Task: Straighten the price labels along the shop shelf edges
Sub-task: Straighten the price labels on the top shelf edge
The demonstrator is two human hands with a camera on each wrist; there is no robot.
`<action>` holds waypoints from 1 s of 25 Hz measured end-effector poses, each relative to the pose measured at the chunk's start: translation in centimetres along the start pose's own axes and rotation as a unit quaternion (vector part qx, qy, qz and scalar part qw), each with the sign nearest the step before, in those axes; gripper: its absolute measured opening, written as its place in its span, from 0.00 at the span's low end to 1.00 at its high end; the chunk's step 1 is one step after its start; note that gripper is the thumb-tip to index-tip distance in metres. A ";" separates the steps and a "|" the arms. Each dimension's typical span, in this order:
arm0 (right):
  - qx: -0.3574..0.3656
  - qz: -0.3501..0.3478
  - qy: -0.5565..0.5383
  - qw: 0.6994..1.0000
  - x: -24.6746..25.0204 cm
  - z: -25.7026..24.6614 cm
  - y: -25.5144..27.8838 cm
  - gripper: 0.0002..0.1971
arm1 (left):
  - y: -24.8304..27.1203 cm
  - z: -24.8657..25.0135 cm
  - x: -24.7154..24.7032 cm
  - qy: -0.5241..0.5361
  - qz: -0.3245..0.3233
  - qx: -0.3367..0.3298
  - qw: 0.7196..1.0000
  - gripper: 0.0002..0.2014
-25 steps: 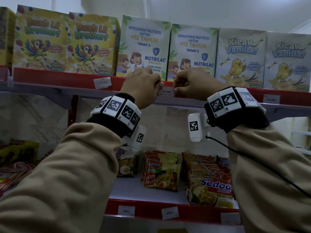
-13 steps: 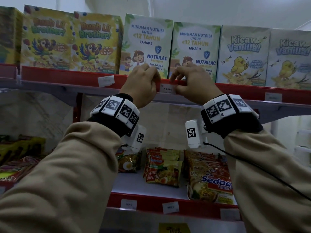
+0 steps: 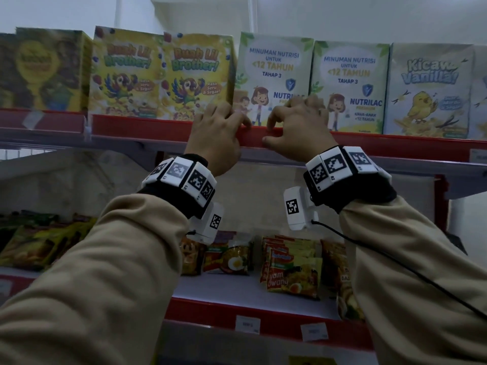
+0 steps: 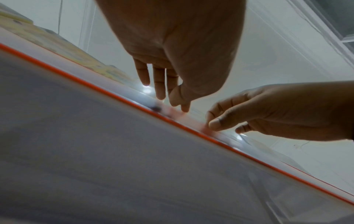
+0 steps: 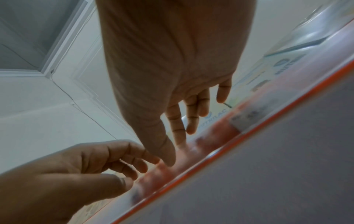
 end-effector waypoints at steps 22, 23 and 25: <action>0.066 0.029 -0.055 0.996 -0.5 -11.7 -2.5 0.16 | 1.4 -8.0 3.2 0.049 0.008 -0.088 0.995 0.16; 0.069 0.020 -0.046 0.996 -0.5 -11.9 -2.7 0.16 | 1.5 -8.0 3.2 0.054 0.008 -0.085 0.995 0.16; 0.067 -0.004 -0.037 0.997 -0.6 -11.9 -3.0 0.15 | 1.4 -8.1 3.2 0.060 0.000 -0.078 0.995 0.16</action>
Point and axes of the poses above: each hand's wrist, its own y-axis away from the middle knuckle, its own x-axis out of the back of the hand, z = x × y, the point moved 10 cm from there along -y, towards the middle knuckle, and after that the axes turned 10 degrees about y, right-handed, at the moved point
